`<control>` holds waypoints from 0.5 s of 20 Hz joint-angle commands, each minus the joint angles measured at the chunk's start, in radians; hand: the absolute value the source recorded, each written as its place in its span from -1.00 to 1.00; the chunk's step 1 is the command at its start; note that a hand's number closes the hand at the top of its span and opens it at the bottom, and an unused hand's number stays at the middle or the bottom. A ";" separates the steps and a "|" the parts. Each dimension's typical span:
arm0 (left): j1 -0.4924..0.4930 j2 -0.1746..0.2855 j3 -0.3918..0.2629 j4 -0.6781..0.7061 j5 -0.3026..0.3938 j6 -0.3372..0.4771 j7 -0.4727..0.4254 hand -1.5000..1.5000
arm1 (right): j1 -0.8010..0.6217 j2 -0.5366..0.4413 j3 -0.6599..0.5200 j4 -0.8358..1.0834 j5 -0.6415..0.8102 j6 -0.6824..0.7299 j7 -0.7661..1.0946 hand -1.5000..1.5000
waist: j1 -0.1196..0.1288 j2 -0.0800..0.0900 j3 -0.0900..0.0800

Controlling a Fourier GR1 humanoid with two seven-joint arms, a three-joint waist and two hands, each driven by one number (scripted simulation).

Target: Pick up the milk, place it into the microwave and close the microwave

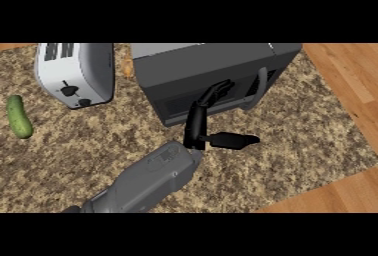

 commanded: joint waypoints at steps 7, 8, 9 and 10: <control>-0.061 0.000 0.039 0.051 0.058 -0.004 -0.038 -1.00 | -0.042 0.135 0.067 0.089 -0.187 0.036 0.025 1.00 | 0.024 0.025 0.013; -0.060 0.000 0.042 0.054 0.070 0.006 -0.046 -1.00 | -0.030 0.126 0.073 0.095 -0.189 0.053 0.033 -1.00 | 0.005 0.022 0.008; -0.078 0.000 0.042 0.068 0.072 0.005 -0.036 -1.00 | -0.041 0.123 0.079 0.108 -0.202 0.062 0.046 -1.00 | 0.014 0.025 0.008; -0.071 0.000 0.035 0.067 0.075 0.003 -0.050 -1.00 | -0.039 0.120 0.082 0.119 -0.217 0.077 0.052 -1.00 | 0.006 0.024 0.006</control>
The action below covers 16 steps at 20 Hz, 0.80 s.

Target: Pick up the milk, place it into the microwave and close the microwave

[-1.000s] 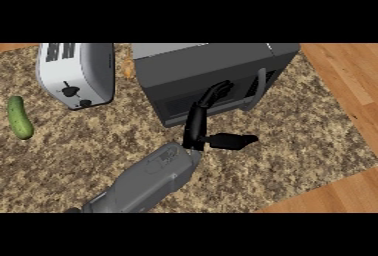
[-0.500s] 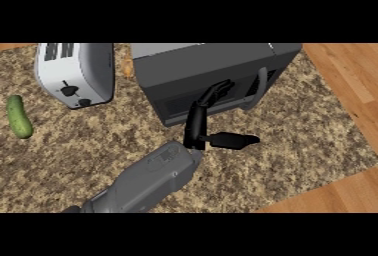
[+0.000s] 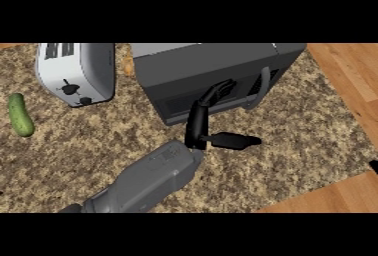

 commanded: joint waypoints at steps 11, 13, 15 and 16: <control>-0.067 0.000 0.051 0.090 0.075 0.012 -0.040 -1.00 | -0.065 0.006 0.008 0.142 -0.213 0.110 0.067 -1.00 | -0.024 0.012 -0.002; -0.075 0.000 0.052 0.088 0.082 0.015 -0.048 -1.00 | -0.073 0.003 0.010 0.164 -0.234 0.124 0.078 -1.00 | -0.025 0.011 -0.002; -0.063 0.000 0.051 0.102 0.089 0.003 -0.062 -1.00 | -0.087 -0.015 -0.003 0.177 -0.247 0.131 0.085 -1.00 | -0.020 0.009 -0.003; -0.067 0.000 0.049 0.098 0.094 0.008 -0.063 -1.00 | -0.090 -0.018 -0.001 0.186 -0.258 0.143 0.087 -1.00 | -0.026 0.010 -0.002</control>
